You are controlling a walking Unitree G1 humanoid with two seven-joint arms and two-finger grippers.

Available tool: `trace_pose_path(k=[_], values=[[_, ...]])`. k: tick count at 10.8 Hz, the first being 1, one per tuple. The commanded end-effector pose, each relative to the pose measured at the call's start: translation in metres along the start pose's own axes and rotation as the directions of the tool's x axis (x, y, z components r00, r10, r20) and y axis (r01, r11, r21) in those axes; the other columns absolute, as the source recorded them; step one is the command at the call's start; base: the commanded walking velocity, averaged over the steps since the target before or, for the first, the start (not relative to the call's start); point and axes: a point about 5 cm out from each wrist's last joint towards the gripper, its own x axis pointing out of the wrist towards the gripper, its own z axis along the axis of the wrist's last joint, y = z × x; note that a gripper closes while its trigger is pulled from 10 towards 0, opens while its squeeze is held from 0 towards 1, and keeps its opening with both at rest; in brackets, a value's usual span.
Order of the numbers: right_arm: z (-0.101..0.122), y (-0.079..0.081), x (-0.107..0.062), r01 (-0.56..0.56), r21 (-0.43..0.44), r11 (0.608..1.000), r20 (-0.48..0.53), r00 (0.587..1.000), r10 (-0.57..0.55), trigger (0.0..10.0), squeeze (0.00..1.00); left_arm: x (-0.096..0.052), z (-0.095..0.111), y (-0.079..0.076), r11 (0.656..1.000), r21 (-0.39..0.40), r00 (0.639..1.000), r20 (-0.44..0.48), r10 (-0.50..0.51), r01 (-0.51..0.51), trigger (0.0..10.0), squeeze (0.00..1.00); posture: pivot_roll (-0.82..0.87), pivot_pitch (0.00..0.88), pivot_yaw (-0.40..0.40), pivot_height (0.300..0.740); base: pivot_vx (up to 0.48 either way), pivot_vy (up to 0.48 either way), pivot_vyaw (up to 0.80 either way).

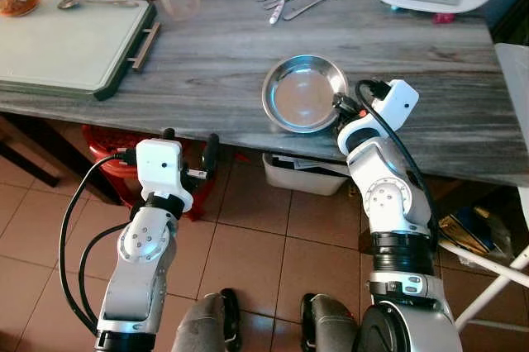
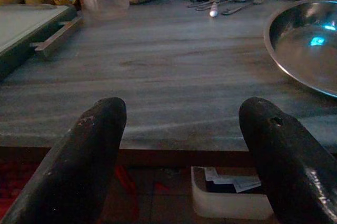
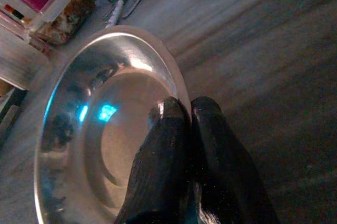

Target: Setting the table

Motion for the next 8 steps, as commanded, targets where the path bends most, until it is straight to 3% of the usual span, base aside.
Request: trace_pose_path(k=[1, 3, 5, 6, 7, 8], values=[[-0.006, -0.003, 0.001, 0.024, -0.008, 1.0, -0.045, 0.999, -0.024, 10.0, 1.0, -0.001, 0.001, -0.001, 1.0, 0.005, 1.0, -0.004, -0.012, 0.012, 10.0, 0.0, -0.04, 0.205, 0.042, 0.74, 0.0, 0.0, 0.0], [-0.002, -0.003, 0.002, 0.018, -0.06, 0.998, -0.039, 0.999, -0.021, 10.0, 1.0, 0.0, 0.002, -0.003, 0.999, -0.009, 0.999, -0.004, -0.034, 0.034, 10.0, 0.0, -0.04, 0.21, 0.041, 0.74, 0.0, 0.0, 0.0], [0.004, 0.002, 0.002, -0.006, -0.232, 0.973, 0.004, 1.0, 0.007, 10.0, 1.0, 0.0, 0.002, -0.003, 0.999, -0.002, 0.999, -0.006, -0.039, 0.039, 10.0, 0.0, -0.04, 0.209, 0.043, 0.74, 0.0, 0.0, 0.0], [0.006, 0.002, 0.002, 0.0, -0.227, 0.974, 0.01, 1.0, 0.002, 10.0, 1.0, 0.001, 0.002, -0.003, 0.999, -0.001, 0.999, -0.006, -0.04, 0.04, 10.0, 0.0, -0.04, 0.208, 0.043, 0.74, 0.0, 0.0, 0.0], [0.011, 0.003, 0.003, -0.007, -0.283, 0.959, 0.045, 0.999, 0.02, 10.0, 1.0, 0.001, 0.002, -0.004, 0.999, -0.001, 0.999, -0.005, -0.043, 0.043, 10.0, 0.0, -0.04, 0.208, 0.044, 0.74, 0.0, 0.0, 0.0], [0.015, 0.009, 0.001, -0.037, -0.398, 0.917, 0.067, 0.995, 0.069, 10.0, 1.0, 0.0, 0.001, -0.004, 0.999, 0.001, 0.999, -0.01, -0.035, 0.035, 10.0, 0.0, -0.04, 0.209, 0.044, 0.74, 0.0, 0.0, 0.0]])
